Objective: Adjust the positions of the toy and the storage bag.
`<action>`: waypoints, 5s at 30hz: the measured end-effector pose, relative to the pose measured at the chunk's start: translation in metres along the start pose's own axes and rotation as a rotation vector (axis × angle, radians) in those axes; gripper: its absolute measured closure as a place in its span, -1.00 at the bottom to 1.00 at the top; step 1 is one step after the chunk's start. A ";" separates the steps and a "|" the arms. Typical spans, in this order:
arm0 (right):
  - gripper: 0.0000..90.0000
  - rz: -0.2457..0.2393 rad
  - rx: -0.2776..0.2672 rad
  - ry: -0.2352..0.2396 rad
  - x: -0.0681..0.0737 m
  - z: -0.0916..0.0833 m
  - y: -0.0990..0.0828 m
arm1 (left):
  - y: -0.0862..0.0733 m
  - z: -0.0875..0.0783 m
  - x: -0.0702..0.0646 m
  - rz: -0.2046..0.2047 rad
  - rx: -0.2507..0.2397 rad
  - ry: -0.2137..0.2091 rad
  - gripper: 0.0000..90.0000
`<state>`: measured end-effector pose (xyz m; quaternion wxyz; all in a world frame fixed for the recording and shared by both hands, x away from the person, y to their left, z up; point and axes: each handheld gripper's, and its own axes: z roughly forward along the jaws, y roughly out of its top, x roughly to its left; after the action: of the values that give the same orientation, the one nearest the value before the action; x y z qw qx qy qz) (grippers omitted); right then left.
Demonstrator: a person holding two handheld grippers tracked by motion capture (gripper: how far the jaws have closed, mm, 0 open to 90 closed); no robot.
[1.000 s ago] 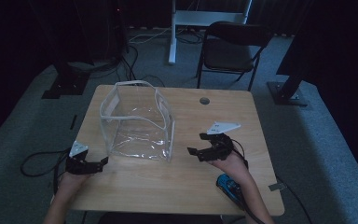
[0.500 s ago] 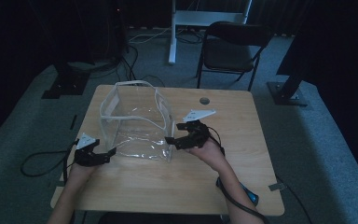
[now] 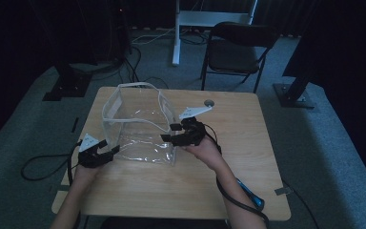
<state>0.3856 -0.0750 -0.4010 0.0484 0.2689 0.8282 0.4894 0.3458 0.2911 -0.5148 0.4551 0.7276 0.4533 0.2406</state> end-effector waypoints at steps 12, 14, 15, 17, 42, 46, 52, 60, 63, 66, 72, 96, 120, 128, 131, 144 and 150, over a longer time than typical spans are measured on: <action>0.29 -0.012 -0.019 -0.037 -0.001 0.001 -0.003 | 0.003 -0.001 -0.003 -0.010 -0.048 -0.008 0.51; 0.37 -0.014 -0.022 -0.048 0.000 -0.001 -0.003 | 0.004 -0.001 -0.004 -0.007 -0.043 -0.004 0.59; 0.41 -0.013 -0.023 -0.049 0.001 -0.001 -0.004 | 0.004 -0.001 -0.004 -0.007 -0.043 -0.004 0.62; 0.55 -0.018 -0.027 -0.065 0.003 -0.002 -0.004 | 0.004 -0.002 -0.004 -0.013 -0.042 0.003 0.70; 0.72 -0.008 -0.043 -0.137 -0.002 -0.037 -0.024 | 0.009 0.006 -0.038 0.008 -0.062 -0.054 0.93; 0.72 -0.006 -0.048 -0.150 -0.006 -0.049 -0.031 | 0.010 0.013 -0.048 0.019 -0.057 -0.082 0.93; 0.71 0.012 -0.058 -0.174 -0.012 -0.064 -0.039 | 0.014 0.022 -0.060 0.040 -0.057 -0.112 0.93; 0.71 0.033 -0.067 -0.202 -0.021 -0.084 -0.050 | 0.019 0.040 -0.076 0.059 -0.059 -0.157 0.93; 0.71 0.043 -0.064 -0.206 -0.023 -0.090 -0.053 | 0.022 0.044 -0.081 0.065 -0.051 -0.174 0.93; 0.71 0.045 -0.064 -0.224 -0.026 -0.098 -0.058 | 0.026 0.048 -0.089 0.086 -0.044 -0.186 0.93; 0.71 0.074 -0.085 -0.246 -0.035 -0.120 -0.071 | 0.029 0.057 -0.106 0.101 -0.043 -0.218 0.93; 0.70 0.141 -0.123 -0.328 -0.050 -0.180 -0.109 | 0.034 0.083 -0.167 0.158 -0.020 -0.357 0.93; 0.68 0.199 -0.166 -0.355 -0.053 -0.221 -0.138 | 0.037 0.092 -0.201 0.201 0.003 -0.446 0.93; 0.19 0.164 -0.152 -0.339 -0.046 -0.218 -0.135 | 0.039 0.091 -0.200 0.204 0.021 -0.449 0.64; 0.01 0.154 -0.143 -0.331 -0.044 -0.215 -0.133 | 0.041 0.091 -0.198 0.191 0.027 -0.453 0.35; -0.55 0.192 -0.222 -0.331 -0.041 -0.222 -0.135 | 0.043 0.091 -0.196 0.201 0.086 -0.439 -0.81; -0.63 0.180 -0.214 -0.352 -0.034 -0.220 -0.137 | 0.042 0.087 -0.197 0.225 0.099 -0.439 -0.99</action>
<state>0.2849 -0.3160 -0.4088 0.1764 0.4164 0.7230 0.5222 0.3374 0.0721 -0.5069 0.4767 0.8298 0.2710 0.1035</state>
